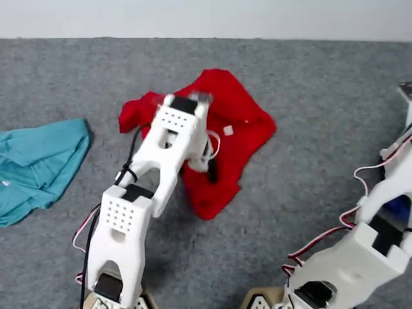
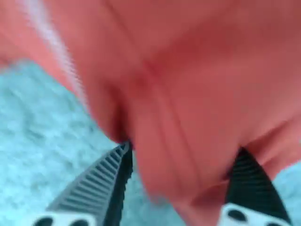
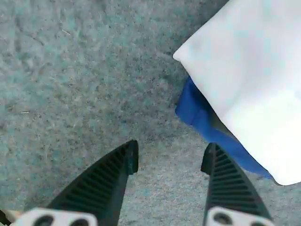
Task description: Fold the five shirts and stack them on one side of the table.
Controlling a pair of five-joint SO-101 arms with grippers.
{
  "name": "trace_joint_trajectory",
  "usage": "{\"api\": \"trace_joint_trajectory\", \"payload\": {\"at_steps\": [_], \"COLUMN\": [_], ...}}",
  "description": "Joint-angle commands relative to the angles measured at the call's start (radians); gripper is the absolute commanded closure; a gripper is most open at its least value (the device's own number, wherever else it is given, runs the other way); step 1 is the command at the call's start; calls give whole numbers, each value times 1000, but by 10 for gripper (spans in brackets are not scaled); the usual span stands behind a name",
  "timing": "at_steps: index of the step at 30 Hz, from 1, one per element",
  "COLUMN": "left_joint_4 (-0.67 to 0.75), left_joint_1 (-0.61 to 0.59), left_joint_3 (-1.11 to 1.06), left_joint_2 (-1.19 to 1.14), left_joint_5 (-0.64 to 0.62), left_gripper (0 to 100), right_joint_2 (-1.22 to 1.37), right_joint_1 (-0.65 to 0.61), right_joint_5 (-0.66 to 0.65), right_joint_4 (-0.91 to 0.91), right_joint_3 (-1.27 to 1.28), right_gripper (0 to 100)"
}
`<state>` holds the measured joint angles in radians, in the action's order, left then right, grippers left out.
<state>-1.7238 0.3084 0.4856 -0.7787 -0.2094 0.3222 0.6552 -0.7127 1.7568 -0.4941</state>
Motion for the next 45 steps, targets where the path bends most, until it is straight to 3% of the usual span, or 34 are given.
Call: {"api": "trace_joint_trajectory", "payload": {"at_steps": [1,3,6,11,19,23,27,31,38,45], "left_joint_4": [-31,-29,-31,-34,-34,-32,-32,-32,-34,-34], "left_joint_1": [6,11,12,-11,-187,-315,-402,-423,-454,-511], "left_joint_3": [-61,-59,-13,18,16,16,18,24,16,-127], "left_joint_2": [31,5,-14,38,206,258,278,279,384,578], "left_joint_5": [44,57,94,199,744,838,833,707,325,333], "left_gripper": [716,789,984,988,988,988,985,960,660,670], "right_joint_2": [-58,-58,-58,-58,-58,-58,-59,-59,-58,-47], "right_joint_1": [-7,-13,-19,-30,-104,-185,-283,-394,-588,-848], "right_joint_5": [3,3,3,3,3,8,9,11,11,11], "right_joint_4": [39,39,39,39,41,41,41,41,41,22], "right_joint_3": [-2,-2,-2,0,20,114,233,279,199,31], "right_gripper": [765,765,765,765,765,765,763,761,663,677]}}
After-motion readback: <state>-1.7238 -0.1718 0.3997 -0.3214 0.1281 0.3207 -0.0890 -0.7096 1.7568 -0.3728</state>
